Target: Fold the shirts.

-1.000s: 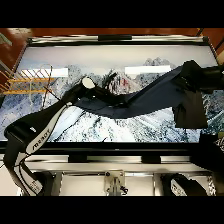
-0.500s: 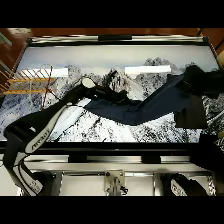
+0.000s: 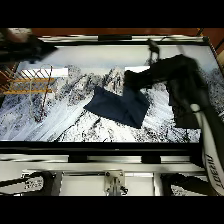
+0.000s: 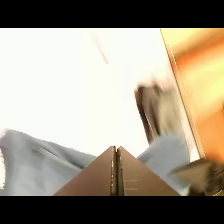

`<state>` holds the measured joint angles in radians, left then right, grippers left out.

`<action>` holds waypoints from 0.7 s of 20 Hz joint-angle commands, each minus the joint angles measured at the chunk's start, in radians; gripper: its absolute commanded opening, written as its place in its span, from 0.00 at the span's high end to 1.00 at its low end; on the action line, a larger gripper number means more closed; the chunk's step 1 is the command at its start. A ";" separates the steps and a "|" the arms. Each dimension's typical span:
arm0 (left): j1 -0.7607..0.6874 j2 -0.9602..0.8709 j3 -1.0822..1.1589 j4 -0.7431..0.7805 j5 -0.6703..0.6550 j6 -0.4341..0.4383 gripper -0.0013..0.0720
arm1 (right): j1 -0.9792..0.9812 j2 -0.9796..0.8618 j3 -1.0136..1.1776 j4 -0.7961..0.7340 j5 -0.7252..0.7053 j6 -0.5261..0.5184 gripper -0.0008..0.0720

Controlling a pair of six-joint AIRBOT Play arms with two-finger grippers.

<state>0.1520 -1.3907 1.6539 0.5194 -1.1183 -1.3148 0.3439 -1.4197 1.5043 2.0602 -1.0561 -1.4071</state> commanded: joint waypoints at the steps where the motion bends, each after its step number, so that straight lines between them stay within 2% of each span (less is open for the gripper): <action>1: 0.253 0.130 0.004 0.005 -0.070 -0.034 0.94 | 0.148 -0.172 0.000 0.088 0.287 -0.003 0.90; 4: 0.350 0.161 0.004 0.005 -0.167 -0.034 0.94 | 0.216 -0.285 0.001 0.166 0.413 0.004 0.90; 6: 0.360 0.160 0.003 0.006 -0.205 -0.033 0.94 | 0.237 -0.338 0.001 0.184 0.451 0.035 0.90; 7: 0.356 0.160 0.003 0.006 -0.214 -0.033 0.94 | 0.241 -0.357 0.001 0.196 0.472 0.053 0.84; 8: 0.349 0.160 0.003 0.006 -0.218 -0.033 0.94 | 0.242 -0.366 0.001 0.217 0.489 0.057 0.51; 9: 0.340 0.160 0.003 0.006 -0.219 -0.031 0.94 | 0.241 -0.364 0.001 0.223 0.500 0.056 0.13; 11: 0.322 0.159 0.003 0.006 -0.219 -0.014 0.94 | 0.213 -0.336 0.001 0.204 0.441 0.033 0.12; 14: 0.300 0.159 0.003 0.006 -0.219 -0.005 0.94 | 0.110 -0.253 0.001 0.011 0.180 0.019 0.12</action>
<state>0.4644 -1.2335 1.6566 0.5247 -1.3289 -1.3315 0.5159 -1.7176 1.5047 2.2044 -0.6956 -1.3766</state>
